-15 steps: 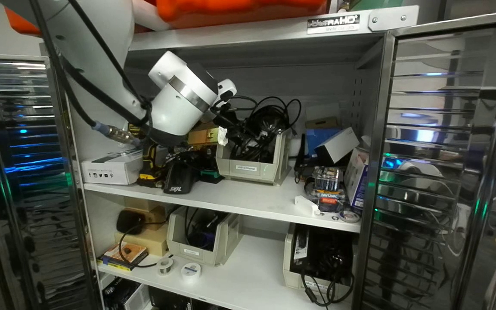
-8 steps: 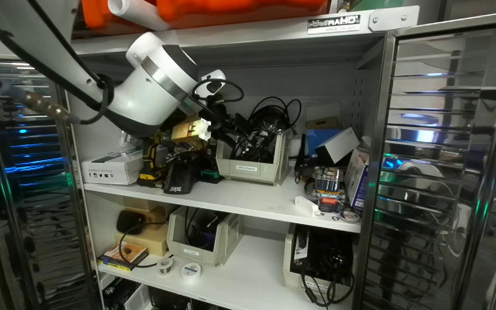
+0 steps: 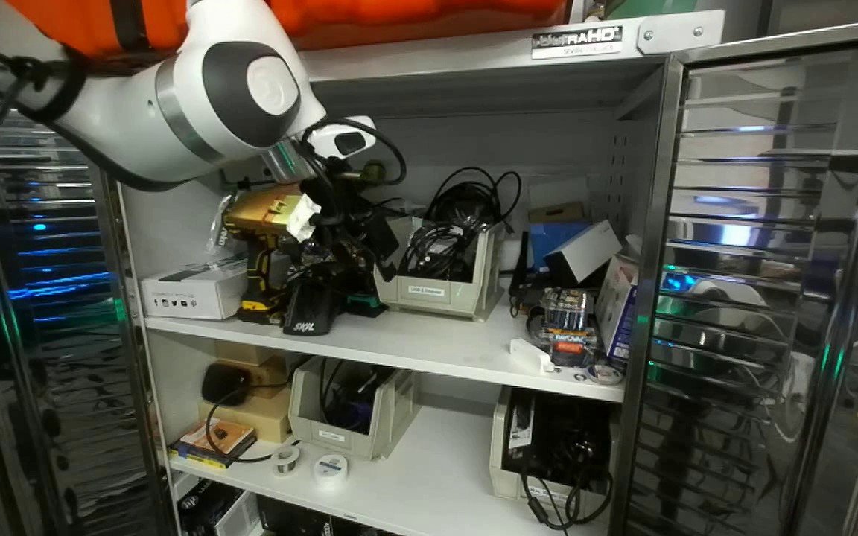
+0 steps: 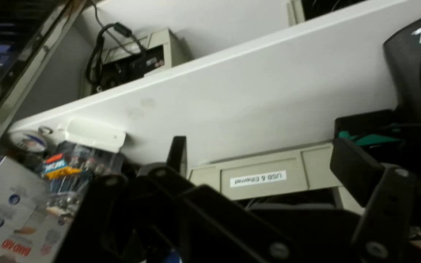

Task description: Pick up the black cable and put it in the tool box

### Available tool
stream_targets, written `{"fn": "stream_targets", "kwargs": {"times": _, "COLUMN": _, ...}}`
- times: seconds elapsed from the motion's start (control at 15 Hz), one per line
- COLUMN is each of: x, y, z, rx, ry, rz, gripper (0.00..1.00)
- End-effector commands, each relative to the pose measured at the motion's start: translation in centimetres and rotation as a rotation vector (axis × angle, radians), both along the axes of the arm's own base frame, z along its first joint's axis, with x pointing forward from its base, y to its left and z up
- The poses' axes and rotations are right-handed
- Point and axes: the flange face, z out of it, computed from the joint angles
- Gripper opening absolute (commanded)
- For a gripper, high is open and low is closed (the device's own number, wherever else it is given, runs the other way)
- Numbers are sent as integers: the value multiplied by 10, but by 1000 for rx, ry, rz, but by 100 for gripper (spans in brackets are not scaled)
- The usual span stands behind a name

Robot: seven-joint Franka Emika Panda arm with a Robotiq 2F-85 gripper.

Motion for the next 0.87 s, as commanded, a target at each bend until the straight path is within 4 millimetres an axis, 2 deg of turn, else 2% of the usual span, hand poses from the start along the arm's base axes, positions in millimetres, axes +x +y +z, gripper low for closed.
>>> {"fn": "stream_targets", "kwargs": {"times": 0.0, "x": -20, "y": -13, "z": 23, "rx": 136, "ry": 135, "rz": 91, "gripper": 100}}
{"fn": "stream_targets", "kwargs": {"times": 0.07, "x": -23, "y": -21, "z": 32, "rx": 182, "ry": 190, "rz": 115, "gripper": 100}}
{"fn": "stream_targets", "kwargs": {"times": 0.27, "x": -32, "y": -42, "z": 42, "rx": 273, "ry": 353, "rz": 136, "gripper": 100}}
{"fn": "stream_targets", "kwargs": {"times": 0.47, "x": -32, "y": -61, "z": 59, "rx": 328, "ry": 496, "rz": 173, "gripper": 100}}
{"fn": "stream_targets", "kwargs": {"times": 0.53, "x": -43, "y": -56, "z": 43, "rx": 289, "ry": 444, "rz": 127, "gripper": 100}}
{"fn": "stream_targets", "kwargs": {"times": 0.67, "x": -42, "y": -64, "z": 54, "rx": 310, "ry": 480, "rz": 145, "gripper": 100}}
{"fn": "stream_targets", "kwargs": {"times": 0.8, "x": -40, "y": -67, "z": 54, "rx": 315, "ry": 485, "rz": 149, "gripper": 100}}
